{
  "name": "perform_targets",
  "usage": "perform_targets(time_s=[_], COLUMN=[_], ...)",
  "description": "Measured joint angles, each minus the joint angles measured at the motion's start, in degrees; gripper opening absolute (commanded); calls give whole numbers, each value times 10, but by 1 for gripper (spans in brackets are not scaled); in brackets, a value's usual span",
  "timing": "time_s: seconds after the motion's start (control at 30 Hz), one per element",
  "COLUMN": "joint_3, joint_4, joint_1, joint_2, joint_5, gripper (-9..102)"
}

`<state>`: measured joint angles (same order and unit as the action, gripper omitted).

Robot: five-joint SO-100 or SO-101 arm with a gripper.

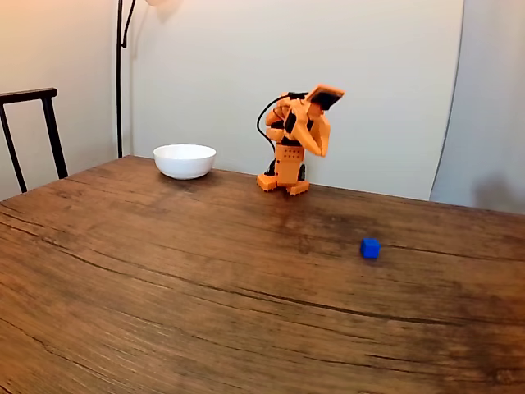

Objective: Grasp the cube and drop it in the bowl

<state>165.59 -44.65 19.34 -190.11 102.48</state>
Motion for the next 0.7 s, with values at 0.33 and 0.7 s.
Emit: perform_targets(time_s=[0.33,0.7], joint_3=[-67,-213], joint_4=[-61,-43], joint_1=[0,18], joint_2=[1,243], joint_5=[2,24], gripper=[0,0])
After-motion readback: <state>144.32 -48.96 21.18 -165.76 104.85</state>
